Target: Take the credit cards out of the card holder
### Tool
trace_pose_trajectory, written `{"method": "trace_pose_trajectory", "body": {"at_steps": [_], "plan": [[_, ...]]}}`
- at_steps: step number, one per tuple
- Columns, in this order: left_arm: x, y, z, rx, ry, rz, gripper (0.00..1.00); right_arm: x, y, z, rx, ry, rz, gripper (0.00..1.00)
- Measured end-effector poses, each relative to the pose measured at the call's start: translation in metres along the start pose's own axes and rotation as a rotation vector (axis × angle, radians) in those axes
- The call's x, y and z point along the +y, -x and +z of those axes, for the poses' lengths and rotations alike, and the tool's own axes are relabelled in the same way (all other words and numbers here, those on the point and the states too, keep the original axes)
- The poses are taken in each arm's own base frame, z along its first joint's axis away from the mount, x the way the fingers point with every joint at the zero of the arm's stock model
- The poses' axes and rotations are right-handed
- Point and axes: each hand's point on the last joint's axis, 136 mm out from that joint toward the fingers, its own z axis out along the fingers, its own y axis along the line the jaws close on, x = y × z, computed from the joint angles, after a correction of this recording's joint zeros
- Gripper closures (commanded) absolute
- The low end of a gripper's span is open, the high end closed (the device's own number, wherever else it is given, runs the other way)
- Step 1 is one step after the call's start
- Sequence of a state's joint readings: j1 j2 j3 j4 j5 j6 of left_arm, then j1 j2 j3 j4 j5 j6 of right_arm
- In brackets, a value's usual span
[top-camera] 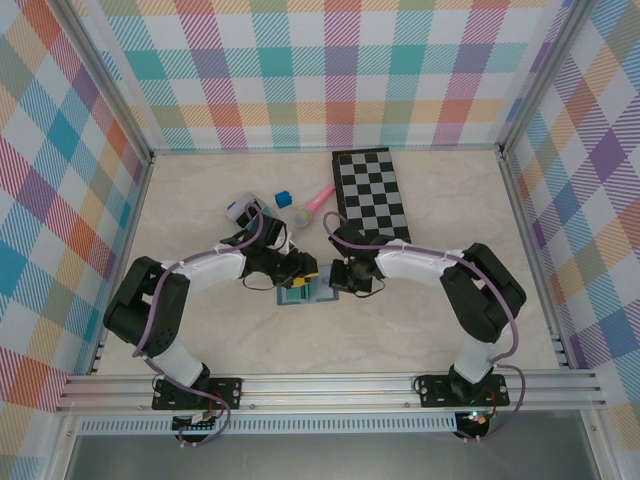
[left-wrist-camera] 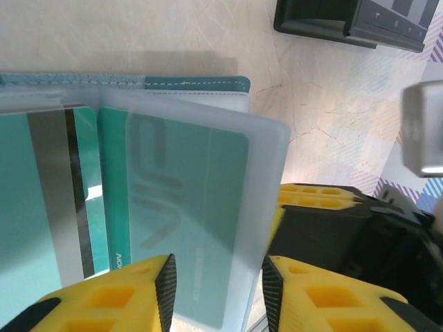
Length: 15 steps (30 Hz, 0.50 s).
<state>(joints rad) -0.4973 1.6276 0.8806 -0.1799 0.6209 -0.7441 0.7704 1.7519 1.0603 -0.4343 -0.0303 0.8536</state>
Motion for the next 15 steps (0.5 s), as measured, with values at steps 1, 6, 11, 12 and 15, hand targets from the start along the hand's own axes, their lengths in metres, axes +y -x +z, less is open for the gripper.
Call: {"method": "trace_pose_trajectory", "body": {"at_steps": [1,6,11,12,15], "plan": [[0.0,0.0,0.0,0.0,0.001,-0.002,0.57,-0.001,0.002,-0.004,-0.016,0.0,-0.001,0.95],[0.003,0.004,-0.005,-0.022,0.051,-0.004,0.5,0.006,0.011,-0.029,-0.095,0.041,-0.019,0.95],[-0.001,0.011,-0.027,-0.102,0.094,0.026,0.41,0.022,0.016,-0.045,-0.145,0.104,-0.086,0.9],[-0.002,0.013,-0.031,-0.118,0.098,0.029,0.4,0.024,0.015,-0.046,-0.145,0.111,-0.1,0.89],[0.0,0.015,-0.033,-0.138,0.108,0.023,0.39,0.033,0.012,-0.043,-0.125,0.123,-0.14,0.9]]}}
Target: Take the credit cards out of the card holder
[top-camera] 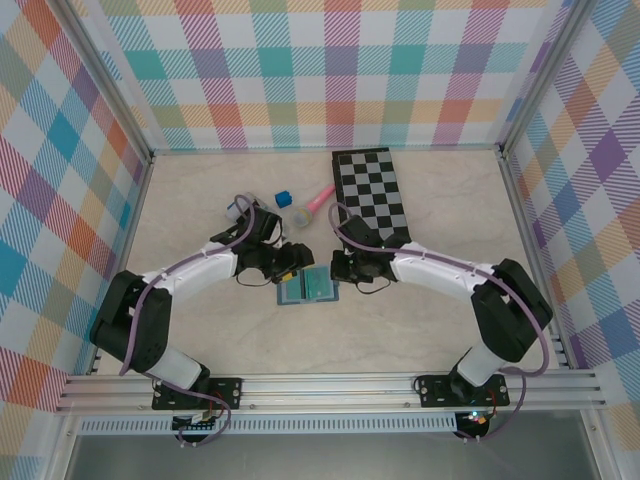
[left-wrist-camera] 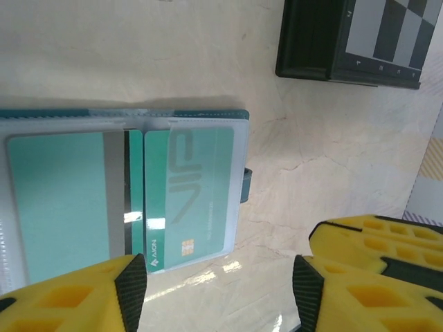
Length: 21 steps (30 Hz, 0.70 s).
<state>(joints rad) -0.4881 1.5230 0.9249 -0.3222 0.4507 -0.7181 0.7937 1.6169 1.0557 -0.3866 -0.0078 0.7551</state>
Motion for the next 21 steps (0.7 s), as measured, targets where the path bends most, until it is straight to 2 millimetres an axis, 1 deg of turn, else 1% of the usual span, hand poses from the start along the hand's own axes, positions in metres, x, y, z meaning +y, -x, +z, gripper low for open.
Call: {"method": "trace_pose_trajectory", "body": {"at_steps": [2,4,8,11,14,21], "plan": [[0.003,-0.001,0.003,0.002,0.002,-0.017,0.44,0.008,0.0,0.007,0.017,0.008,-0.02,0.91],[0.01,-0.004,0.007,0.005,0.005,-0.041,0.51,0.012,-0.002,0.017,0.04,0.003,-0.026,0.93],[0.023,-0.01,0.018,0.02,0.012,-0.09,0.61,0.004,-0.013,0.036,0.099,-0.045,-0.019,0.94],[0.027,-0.014,0.026,0.041,0.006,-0.117,0.66,-0.005,-0.019,0.047,0.136,-0.082,-0.009,0.94],[0.026,-0.013,0.031,0.048,-0.008,-0.123,0.69,-0.011,-0.024,0.051,0.158,-0.107,0.001,0.94],[0.022,-0.012,0.038,0.066,-0.04,-0.134,0.72,-0.013,-0.023,0.049,0.158,-0.124,0.025,0.92]]}}
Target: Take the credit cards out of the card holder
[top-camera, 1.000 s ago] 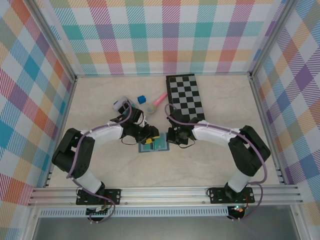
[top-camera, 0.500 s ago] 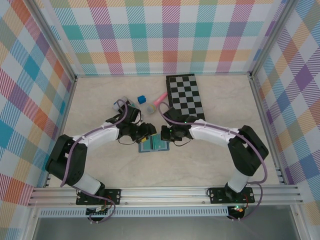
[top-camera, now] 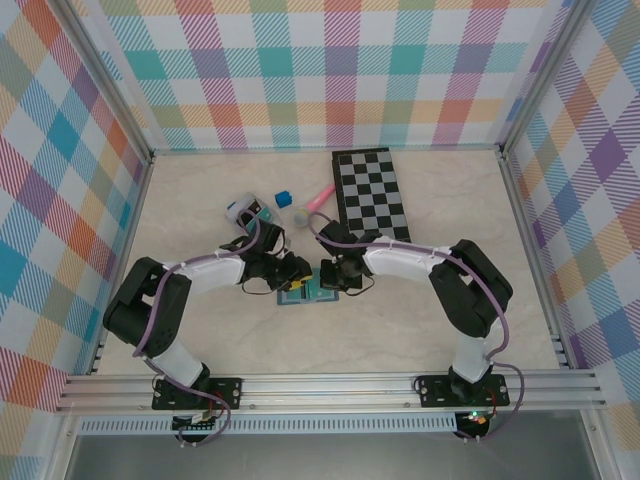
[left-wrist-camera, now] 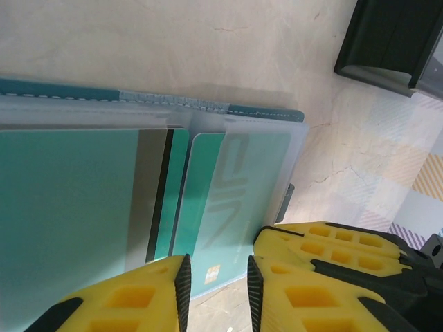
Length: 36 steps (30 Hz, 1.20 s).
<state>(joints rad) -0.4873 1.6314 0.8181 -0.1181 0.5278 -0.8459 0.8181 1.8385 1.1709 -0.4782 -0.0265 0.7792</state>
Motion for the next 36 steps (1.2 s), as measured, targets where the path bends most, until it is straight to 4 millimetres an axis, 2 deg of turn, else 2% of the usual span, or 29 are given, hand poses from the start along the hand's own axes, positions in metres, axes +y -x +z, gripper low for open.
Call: {"method": "trace_pose_trajectory", "body": {"at_steps": [6,15,26,36], "plan": [[0.01,-0.004,0.012,0.045,0.014,-0.022,0.72,-0.004,0.0,0.001,0.007,-0.011,0.027,0.92],[0.011,-0.003,0.013,0.039,0.019,-0.017,0.71,-0.008,0.0,0.008,0.028,-0.015,0.054,0.92],[0.011,-0.003,0.013,0.043,0.022,0.008,0.7,-0.002,-0.001,0.01,0.074,0.063,0.096,0.92],[0.012,-0.004,0.014,0.05,-0.015,0.057,0.79,-0.001,-0.002,0.01,0.088,0.08,0.106,0.92]]}}
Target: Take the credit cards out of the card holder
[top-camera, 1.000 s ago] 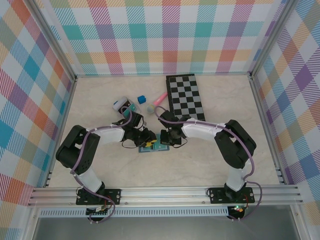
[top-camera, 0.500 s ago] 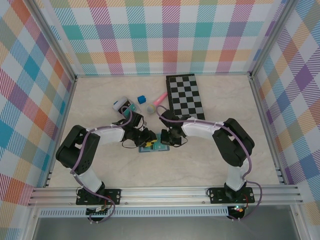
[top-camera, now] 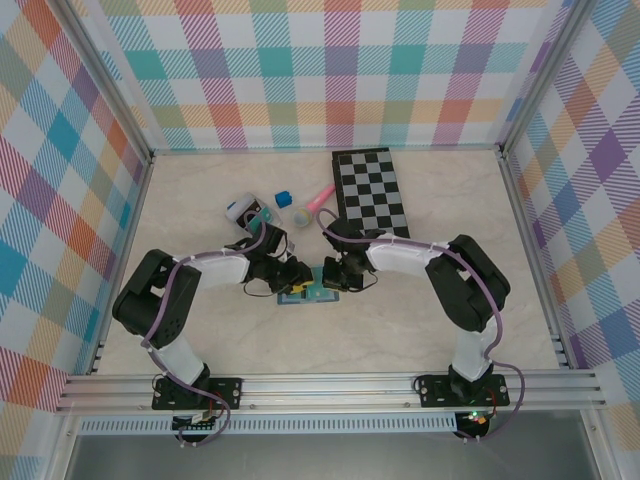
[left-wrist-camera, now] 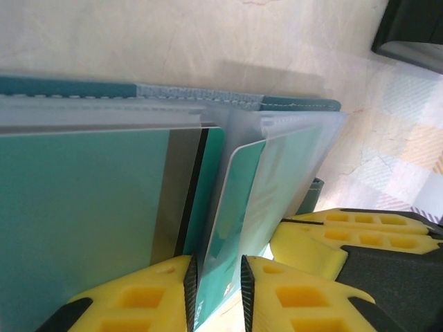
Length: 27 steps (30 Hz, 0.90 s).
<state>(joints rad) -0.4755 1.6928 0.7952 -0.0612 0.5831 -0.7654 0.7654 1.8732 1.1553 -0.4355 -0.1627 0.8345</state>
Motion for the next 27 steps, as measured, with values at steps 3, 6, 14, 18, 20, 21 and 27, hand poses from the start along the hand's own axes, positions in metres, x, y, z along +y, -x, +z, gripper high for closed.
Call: {"method": "trace_pose_trajectory", "body": {"at_steps": [3,6,14,18,20,21,27], "plan": [[0.0,0.0,-0.001,-0.004,-0.044,0.029,0.81,0.0,0.0,0.0,0.0,-0.001,0.0,0.92],[0.0,-0.001,-0.002,-0.011,-0.068,0.058,0.84,0.0,0.0,0.001,0.002,0.0,0.0,0.92],[0.0,-0.001,-0.002,-0.013,-0.077,0.102,0.97,0.0,0.0,0.001,0.004,0.0,0.002,0.91],[0.002,0.0,-0.002,-0.017,-0.075,0.114,1.0,0.0,0.0,0.001,0.004,0.0,0.002,0.92],[0.001,0.0,-0.005,-0.026,-0.074,0.126,1.0,0.0,0.0,0.001,0.004,0.0,0.002,0.91],[-0.001,0.0,-0.008,-0.032,-0.074,0.136,1.0,0.0,0.0,0.001,0.004,0.0,0.001,0.91],[-0.004,-0.003,-0.031,-0.079,-0.036,0.198,1.0,0.0,0.0,0.001,0.003,0.0,0.002,0.92]]}}
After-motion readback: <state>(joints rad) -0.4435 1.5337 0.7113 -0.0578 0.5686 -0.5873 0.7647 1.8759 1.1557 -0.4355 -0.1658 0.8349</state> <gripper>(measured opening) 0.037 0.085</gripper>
